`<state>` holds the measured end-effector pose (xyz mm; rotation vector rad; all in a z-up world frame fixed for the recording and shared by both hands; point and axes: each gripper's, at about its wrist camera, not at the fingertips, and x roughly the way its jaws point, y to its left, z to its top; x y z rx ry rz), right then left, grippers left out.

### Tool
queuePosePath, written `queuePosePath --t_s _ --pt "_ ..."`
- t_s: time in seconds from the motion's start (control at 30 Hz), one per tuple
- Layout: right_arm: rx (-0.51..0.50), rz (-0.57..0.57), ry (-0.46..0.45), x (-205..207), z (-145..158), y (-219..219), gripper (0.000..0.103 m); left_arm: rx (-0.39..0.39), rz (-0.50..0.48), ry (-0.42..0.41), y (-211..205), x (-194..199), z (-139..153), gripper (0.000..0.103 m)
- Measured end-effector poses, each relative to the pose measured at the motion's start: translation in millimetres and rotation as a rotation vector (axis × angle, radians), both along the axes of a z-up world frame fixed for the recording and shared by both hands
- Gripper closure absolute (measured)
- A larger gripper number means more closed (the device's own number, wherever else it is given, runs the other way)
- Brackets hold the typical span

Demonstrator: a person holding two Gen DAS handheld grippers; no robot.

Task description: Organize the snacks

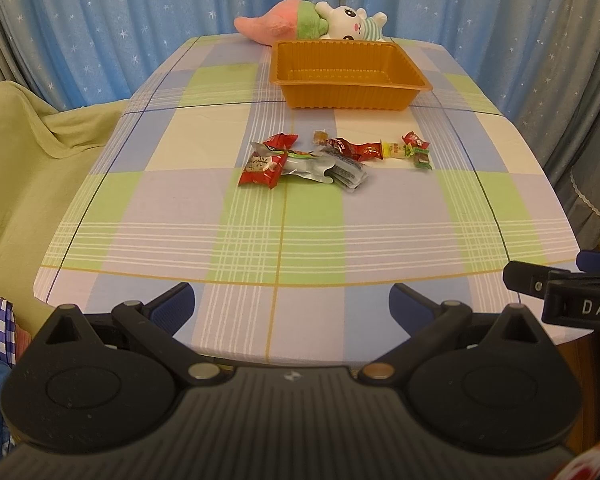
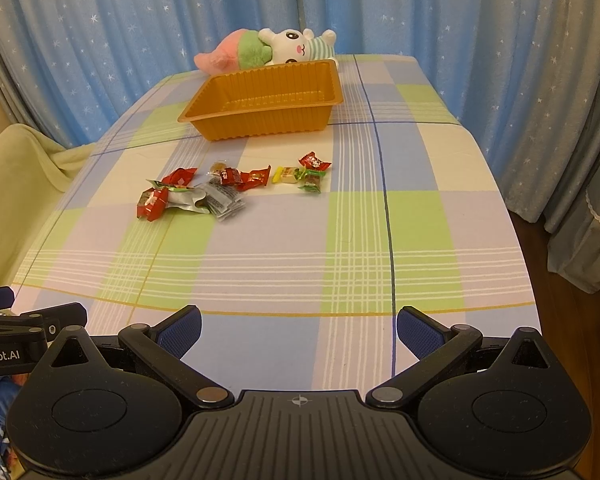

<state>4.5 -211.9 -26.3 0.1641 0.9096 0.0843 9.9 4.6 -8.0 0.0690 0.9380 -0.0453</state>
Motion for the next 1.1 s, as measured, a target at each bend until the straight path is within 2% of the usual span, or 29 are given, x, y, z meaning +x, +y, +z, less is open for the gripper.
queuePosePath --t_s 1.1 --pt "0.007 0.003 0.001 5 -4 -1 0.0 0.007 0.022 0.008 -4 11 -4 0.0"
